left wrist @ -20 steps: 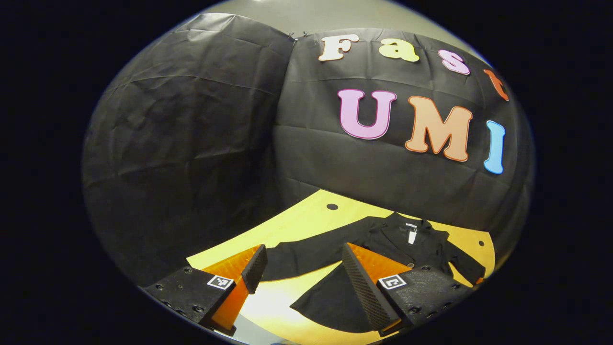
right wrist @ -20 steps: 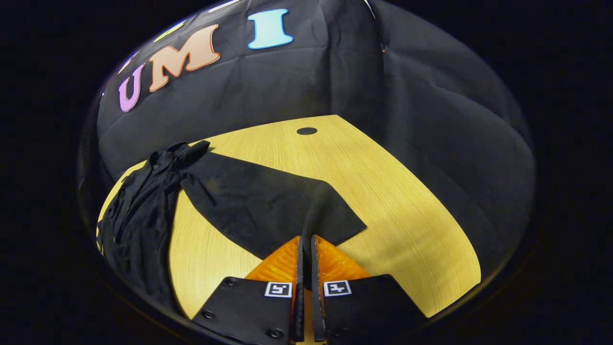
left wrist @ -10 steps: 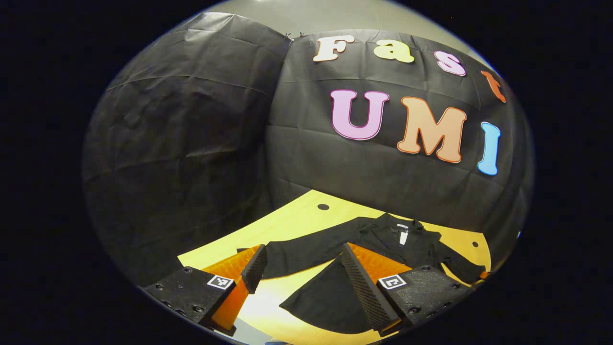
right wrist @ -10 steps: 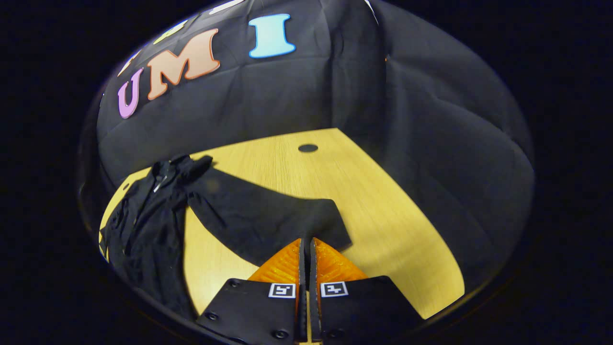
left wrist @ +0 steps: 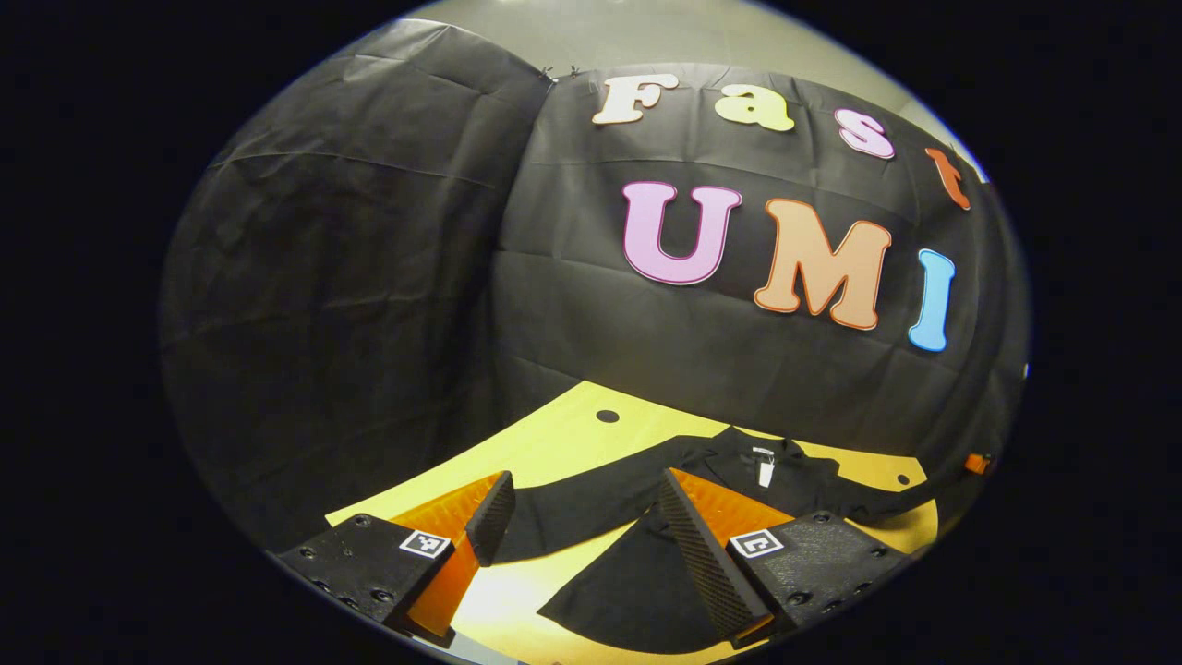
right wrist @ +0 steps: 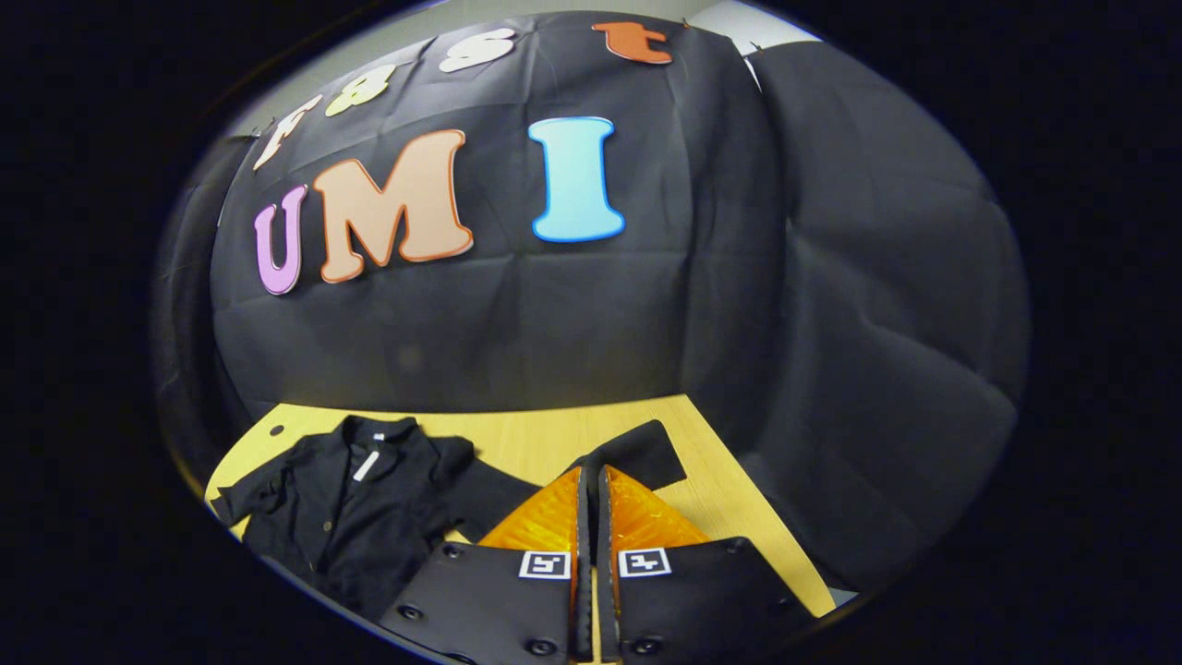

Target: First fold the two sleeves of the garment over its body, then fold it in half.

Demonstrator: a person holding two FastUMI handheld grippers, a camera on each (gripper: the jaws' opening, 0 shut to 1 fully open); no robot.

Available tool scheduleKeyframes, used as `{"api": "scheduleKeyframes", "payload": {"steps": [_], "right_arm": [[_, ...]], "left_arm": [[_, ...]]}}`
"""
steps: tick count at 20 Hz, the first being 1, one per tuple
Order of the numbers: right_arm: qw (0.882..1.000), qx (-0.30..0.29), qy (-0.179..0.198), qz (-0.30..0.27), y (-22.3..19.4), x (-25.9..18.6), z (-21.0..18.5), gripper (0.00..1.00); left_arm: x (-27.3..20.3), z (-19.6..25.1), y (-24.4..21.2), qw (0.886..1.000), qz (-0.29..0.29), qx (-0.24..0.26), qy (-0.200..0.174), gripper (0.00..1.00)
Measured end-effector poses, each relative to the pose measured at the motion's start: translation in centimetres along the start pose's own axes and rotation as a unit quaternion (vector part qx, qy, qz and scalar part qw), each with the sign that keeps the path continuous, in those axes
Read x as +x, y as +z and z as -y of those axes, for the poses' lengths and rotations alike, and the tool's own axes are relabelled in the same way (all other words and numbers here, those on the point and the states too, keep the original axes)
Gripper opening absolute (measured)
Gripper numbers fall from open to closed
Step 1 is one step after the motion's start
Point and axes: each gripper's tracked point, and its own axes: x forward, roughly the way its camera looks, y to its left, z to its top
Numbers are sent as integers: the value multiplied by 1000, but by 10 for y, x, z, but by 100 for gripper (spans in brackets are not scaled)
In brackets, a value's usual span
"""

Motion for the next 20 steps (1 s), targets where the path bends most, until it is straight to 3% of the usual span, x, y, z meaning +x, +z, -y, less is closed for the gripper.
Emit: {"api": "scheduleKeyframes", "payload": {"steps": [5,9,14,20], "right_arm": [[998,-30,18,52,71,15,-71,4],[993,-51,66,83,112,29,-173,5],[984,-58,145,82,103,40,-306,4],[973,-56,221,31,47,60,-423,5]], "left_arm": [[23,-20,10,1000,0,-5,-18,93],[32,-45,12,1000,-2,-18,-18,93],[38,-82,9,999,-8,-34,-2,94],[39,-122,4,999,-15,-39,27,94]]}}
